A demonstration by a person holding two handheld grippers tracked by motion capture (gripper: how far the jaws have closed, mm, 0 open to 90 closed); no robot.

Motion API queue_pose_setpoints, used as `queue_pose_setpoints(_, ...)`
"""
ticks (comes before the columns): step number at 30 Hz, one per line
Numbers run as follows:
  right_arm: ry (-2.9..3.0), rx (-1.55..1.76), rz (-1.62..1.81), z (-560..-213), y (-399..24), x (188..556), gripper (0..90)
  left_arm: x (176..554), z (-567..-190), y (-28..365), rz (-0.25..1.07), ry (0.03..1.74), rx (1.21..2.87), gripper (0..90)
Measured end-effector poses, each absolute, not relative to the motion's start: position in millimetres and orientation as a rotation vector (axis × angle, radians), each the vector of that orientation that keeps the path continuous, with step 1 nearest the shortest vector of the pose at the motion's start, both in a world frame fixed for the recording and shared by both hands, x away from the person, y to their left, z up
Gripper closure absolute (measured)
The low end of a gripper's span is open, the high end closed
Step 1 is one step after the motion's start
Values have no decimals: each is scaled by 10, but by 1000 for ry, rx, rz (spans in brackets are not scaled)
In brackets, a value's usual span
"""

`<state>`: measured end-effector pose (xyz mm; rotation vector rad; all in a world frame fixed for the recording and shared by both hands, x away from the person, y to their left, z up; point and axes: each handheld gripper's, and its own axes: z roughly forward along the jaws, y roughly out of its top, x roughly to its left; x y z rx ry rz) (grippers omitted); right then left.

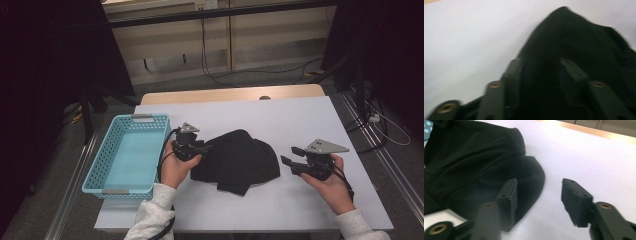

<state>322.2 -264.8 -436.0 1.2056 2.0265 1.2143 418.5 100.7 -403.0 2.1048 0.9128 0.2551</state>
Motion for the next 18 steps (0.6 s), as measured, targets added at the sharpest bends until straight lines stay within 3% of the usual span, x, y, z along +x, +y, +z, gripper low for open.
queue_pose_setpoints(2, 2024, 1210, 1208, -4371, -2645, 3229, 385, 4151, -4016, 936, 259, 865, 2126, 344)
queue_pose_setpoints(6, 2018, 1243, 1211, -4390, -2640, 3235, 336, 4047, -4024, 780, 242, 787, 2143, 240)
queue_pose_setpoints(18, 1999, 1276, 1208, -4425, -2666, 3251, 246, 3804, -4164, 370, 172, 616, 2205, 223)
